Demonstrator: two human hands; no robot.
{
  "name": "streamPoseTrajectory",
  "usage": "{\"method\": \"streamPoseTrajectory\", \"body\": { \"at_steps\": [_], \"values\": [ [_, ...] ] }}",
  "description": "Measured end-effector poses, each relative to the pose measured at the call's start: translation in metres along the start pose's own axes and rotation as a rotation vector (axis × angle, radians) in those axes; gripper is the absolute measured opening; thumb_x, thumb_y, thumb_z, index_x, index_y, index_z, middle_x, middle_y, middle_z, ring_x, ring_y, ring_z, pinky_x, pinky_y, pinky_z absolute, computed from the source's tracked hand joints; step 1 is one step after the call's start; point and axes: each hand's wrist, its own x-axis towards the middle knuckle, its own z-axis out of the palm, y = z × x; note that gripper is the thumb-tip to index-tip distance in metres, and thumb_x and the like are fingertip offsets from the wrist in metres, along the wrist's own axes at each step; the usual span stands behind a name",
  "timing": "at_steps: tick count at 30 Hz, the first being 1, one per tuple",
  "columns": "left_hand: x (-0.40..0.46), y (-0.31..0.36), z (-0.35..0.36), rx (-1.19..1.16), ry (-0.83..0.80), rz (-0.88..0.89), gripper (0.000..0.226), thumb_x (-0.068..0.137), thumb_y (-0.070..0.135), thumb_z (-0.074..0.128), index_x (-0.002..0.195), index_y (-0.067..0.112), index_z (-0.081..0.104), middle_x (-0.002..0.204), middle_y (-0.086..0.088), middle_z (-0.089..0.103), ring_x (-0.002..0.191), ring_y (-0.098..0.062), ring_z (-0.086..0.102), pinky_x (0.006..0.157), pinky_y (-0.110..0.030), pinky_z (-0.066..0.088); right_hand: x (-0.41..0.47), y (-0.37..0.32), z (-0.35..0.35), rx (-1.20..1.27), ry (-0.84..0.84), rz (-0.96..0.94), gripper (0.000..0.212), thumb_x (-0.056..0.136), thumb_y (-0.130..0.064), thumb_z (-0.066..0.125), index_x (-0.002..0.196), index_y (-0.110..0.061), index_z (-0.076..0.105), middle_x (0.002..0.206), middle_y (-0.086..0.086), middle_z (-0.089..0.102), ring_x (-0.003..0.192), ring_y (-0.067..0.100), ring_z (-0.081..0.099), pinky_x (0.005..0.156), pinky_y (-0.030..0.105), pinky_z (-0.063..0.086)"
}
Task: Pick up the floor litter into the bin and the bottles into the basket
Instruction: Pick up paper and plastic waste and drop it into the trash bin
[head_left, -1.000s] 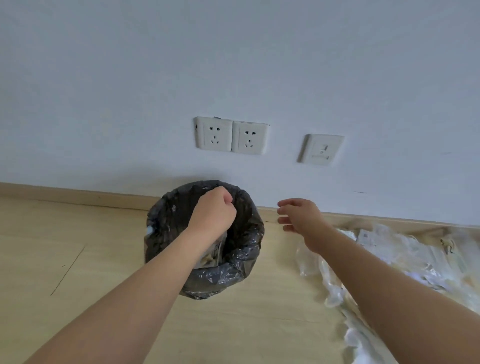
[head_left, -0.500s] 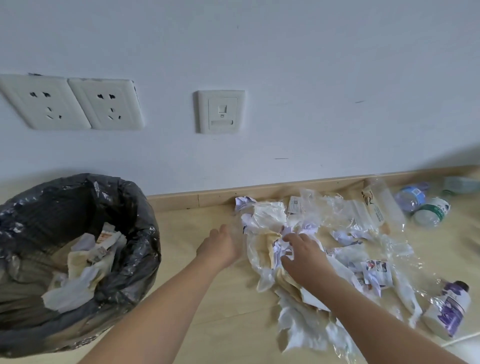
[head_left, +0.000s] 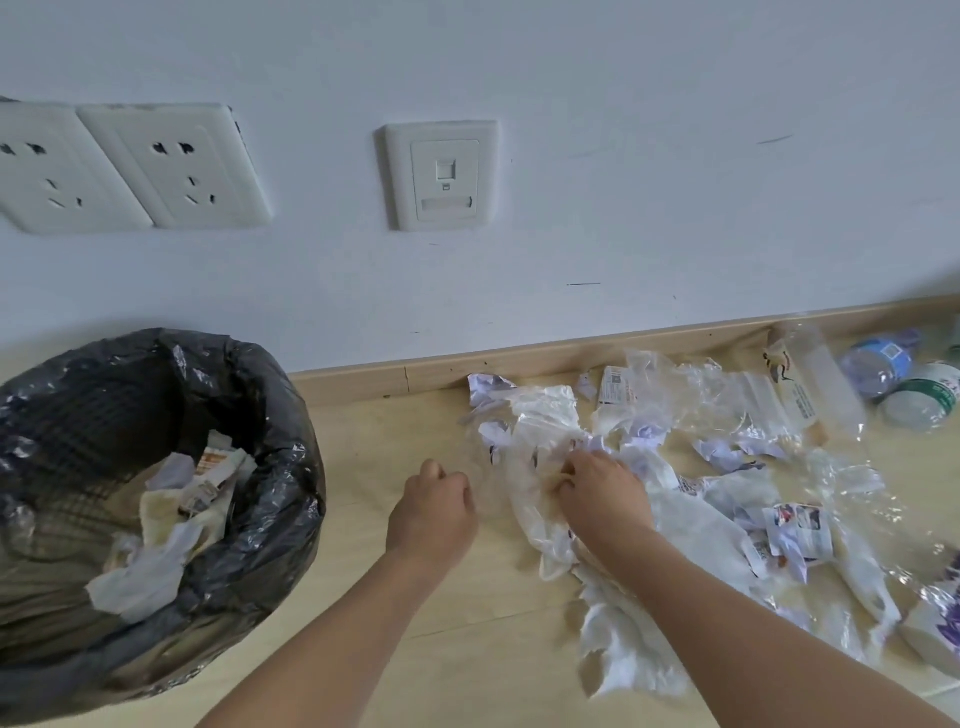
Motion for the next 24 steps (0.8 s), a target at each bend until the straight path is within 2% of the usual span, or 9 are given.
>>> {"method": "streamPoseTrajectory", "body": {
  "at_steps": [3,6,10,12,14,17,21,23,24],
  "values": [
    [-0.003,0.007,-0.024,-0.173,0.088,-0.090,0.025,0.100,0.025,0.034,0.082,0.012,0.046,0.098,-0.007,0.049,0.087,-0.029,0.052,0.071,-0.036,0.044,-0.006,0.005,-0.015,-0.025,0.044,-0.004,0.029,0.094,-0.023,0.037,0.095,-0.015,0.064,0.097,0.004,0.060,0.097,0.026,0.055,0.084,0.036,0.044],
    [-0.005,0.023,-0.060,-0.328,0.169,-0.129,0.033,0.101,0.031,0.032,0.073,0.014,0.037,0.082,-0.005,0.050,0.077,-0.029,0.047,0.065,-0.035,0.036,-0.013,0.009,-0.036,0.057,0.095,0.030,0.032,0.097,-0.030,0.036,0.080,-0.013,0.056,0.083,0.000,0.052,0.087,0.025,0.055,0.076,0.035,0.043],
    [-0.013,0.036,-0.112,-0.305,0.248,-0.054,0.044,0.098,0.056,0.031,0.081,0.017,0.041,0.082,-0.003,0.056,0.084,-0.031,0.054,0.069,-0.038,0.040,-0.024,0.008,-0.072,0.270,0.161,0.064,0.032,0.098,-0.031,0.039,0.073,-0.014,0.049,0.074,0.000,0.052,0.072,0.022,0.051,0.058,0.032,0.035],
    [-0.019,0.041,-0.138,-0.302,0.243,0.000,0.048,0.094,0.063,0.035,0.082,0.017,0.039,0.076,0.003,0.049,0.075,-0.025,0.052,0.065,-0.036,0.038,-0.032,0.006,-0.093,0.321,0.170,0.034,0.033,0.098,-0.027,0.041,0.069,-0.015,0.050,0.068,0.001,0.054,0.064,0.020,0.050,0.053,0.031,0.034],
    [-0.031,0.045,-0.165,-0.309,0.211,0.065,0.041,0.094,0.055,0.043,0.077,0.019,0.033,0.071,0.005,0.039,0.064,-0.018,0.041,0.058,-0.033,0.032,-0.040,-0.001,-0.113,0.388,0.171,0.006,0.031,0.097,-0.025,0.043,0.072,-0.016,0.059,0.066,0.004,0.061,0.058,0.020,0.052,0.052,0.029,0.038],
    [-0.044,0.046,-0.200,-0.386,0.152,0.115,0.023,0.093,0.027,0.045,0.078,0.020,0.029,0.074,0.003,0.033,0.063,-0.016,0.032,0.057,-0.031,0.027,-0.051,-0.015,-0.140,0.466,0.184,-0.013,0.024,0.092,-0.017,0.045,0.086,-0.022,0.068,0.071,0.002,0.069,0.063,0.023,0.062,0.056,0.029,0.046],
    [-0.067,0.039,-0.240,-0.484,0.208,0.109,0.013,0.091,0.011,0.039,0.095,0.023,0.037,0.092,0.002,0.047,0.066,-0.022,0.050,0.060,-0.034,0.043,-0.065,-0.042,-0.172,0.515,0.226,-0.034,0.016,0.092,-0.024,0.046,0.092,-0.022,0.062,0.076,0.001,0.068,0.059,0.020,0.057,0.054,0.027,0.041],
    [-0.078,0.034,-0.256,-0.548,0.260,0.084,0.021,0.093,0.012,0.042,0.109,0.025,0.044,0.105,0.004,0.052,0.066,-0.021,0.059,0.062,-0.034,0.050,-0.072,-0.057,-0.188,0.527,0.243,-0.067,0.014,0.089,-0.021,0.045,0.092,-0.024,0.059,0.075,0.000,0.065,0.057,0.019,0.054,0.054,0.028,0.040],
    [-0.083,0.031,-0.263,-0.547,0.299,0.072,0.016,0.095,0.017,0.044,0.109,0.025,0.047,0.101,0.003,0.055,0.065,-0.020,0.058,0.058,-0.032,0.050,-0.076,-0.065,-0.194,0.527,0.248,-0.089,0.016,0.087,-0.018,0.044,0.092,-0.024,0.058,0.076,0.000,0.064,0.058,0.019,0.053,0.054,0.028,0.041]
  ]
}}
